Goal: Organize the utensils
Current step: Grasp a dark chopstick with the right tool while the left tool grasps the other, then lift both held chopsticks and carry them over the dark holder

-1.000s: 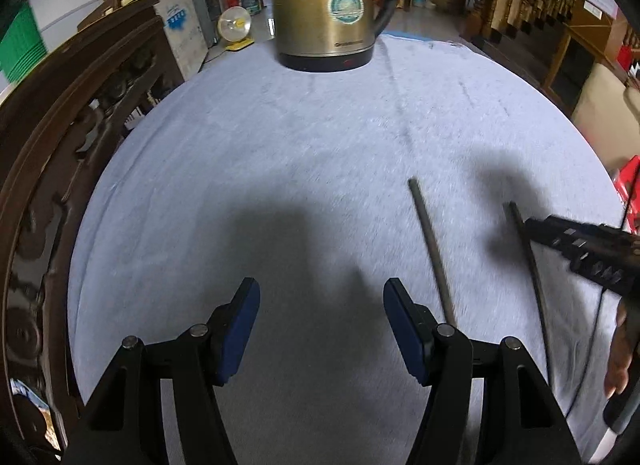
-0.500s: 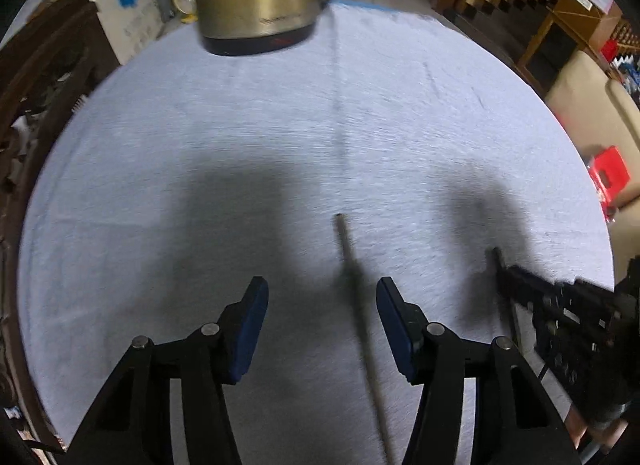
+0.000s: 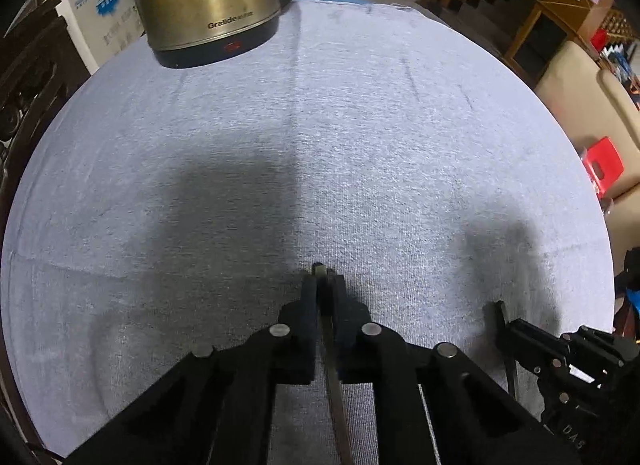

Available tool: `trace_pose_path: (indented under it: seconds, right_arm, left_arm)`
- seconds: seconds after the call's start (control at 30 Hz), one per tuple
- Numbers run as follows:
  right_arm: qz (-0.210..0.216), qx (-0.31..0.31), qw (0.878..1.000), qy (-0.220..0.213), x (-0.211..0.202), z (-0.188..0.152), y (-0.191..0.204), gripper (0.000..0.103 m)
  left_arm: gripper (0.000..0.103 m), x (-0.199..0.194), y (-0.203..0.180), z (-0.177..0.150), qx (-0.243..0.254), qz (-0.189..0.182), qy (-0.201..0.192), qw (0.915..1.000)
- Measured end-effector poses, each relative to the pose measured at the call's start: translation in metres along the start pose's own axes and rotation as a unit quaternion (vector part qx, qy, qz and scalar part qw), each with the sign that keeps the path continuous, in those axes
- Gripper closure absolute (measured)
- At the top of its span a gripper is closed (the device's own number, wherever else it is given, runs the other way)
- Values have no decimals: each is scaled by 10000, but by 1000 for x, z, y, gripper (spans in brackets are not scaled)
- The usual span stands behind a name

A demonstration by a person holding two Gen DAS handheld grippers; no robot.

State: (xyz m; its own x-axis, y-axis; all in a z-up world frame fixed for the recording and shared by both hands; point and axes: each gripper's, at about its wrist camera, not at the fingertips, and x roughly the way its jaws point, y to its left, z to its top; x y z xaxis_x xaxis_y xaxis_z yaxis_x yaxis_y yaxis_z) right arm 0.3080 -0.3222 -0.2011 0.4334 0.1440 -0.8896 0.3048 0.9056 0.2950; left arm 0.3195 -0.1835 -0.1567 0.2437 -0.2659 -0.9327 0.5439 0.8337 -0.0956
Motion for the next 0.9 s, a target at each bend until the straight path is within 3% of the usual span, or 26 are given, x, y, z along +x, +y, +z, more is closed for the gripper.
trace_pose_path:
  seconds: [0.47,0.63,0.9]
  right_arm:
    - [298,306,9982,-429,-45,-20,-14,96]
    - [382,333,9956,-794,-73,-29,-15,96]
    - [565,458,9853,-1548,-113,-49,-12,96]
  left_arm:
    - [98,-49,13,-51,16,60,-274,9996]
    - [98,-84,27,-66,-56,-5,-620,9981]
    - [98,-153,47,-93,-207,-236,-1543,9875]
